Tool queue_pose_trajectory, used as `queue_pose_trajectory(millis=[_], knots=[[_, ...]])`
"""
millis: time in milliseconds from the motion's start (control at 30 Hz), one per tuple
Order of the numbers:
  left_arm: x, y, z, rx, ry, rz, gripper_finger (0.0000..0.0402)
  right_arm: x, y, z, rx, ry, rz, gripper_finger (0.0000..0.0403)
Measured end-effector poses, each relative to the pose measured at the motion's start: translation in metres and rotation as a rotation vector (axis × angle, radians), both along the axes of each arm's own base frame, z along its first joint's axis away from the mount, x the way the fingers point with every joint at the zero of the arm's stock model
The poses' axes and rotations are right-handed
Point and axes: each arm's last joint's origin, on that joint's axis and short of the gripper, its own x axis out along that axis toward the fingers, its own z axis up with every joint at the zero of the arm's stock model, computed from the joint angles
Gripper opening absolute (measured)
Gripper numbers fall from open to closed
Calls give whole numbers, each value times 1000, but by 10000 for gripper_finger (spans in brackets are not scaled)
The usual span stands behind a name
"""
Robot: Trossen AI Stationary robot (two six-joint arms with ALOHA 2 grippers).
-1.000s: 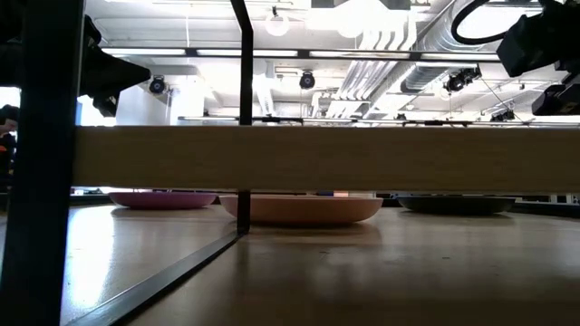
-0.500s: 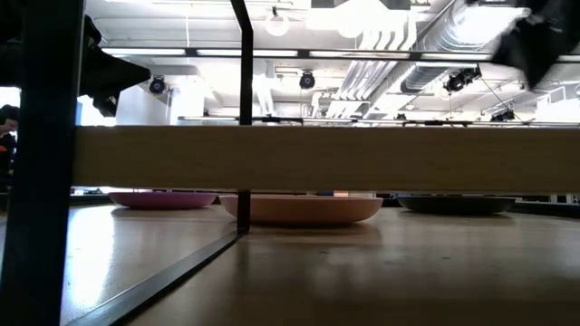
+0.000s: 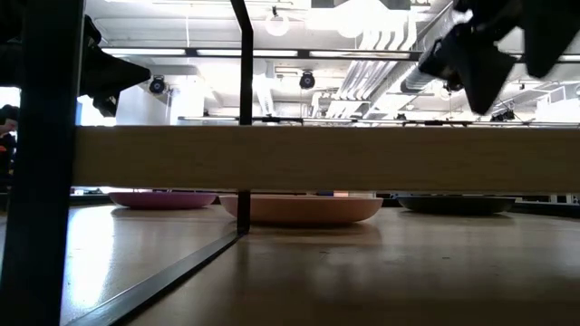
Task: Place and stack plates onto a shelf
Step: Put the blue plate on the shelf, then put the purple plate on the shelf
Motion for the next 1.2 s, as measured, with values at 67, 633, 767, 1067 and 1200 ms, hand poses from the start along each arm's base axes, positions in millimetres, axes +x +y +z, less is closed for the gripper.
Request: queue_pose_trajectory(millis=[67,633,767,1067,1200], knots=[[0,0,0,0,0,0,0,4,3,-7,13,12,26,196],[0,0,0,0,0,0,0,13,13,-37,50,112,15,24],[0,0,0,0,0,0,0,9,17,-38,41,136,24,8],[0,0,0,0,0,0,0,4,18,-38,12,163,24,2],[0,0,0,0,0,0,0,3,10,-23,-66,98,41,2]])
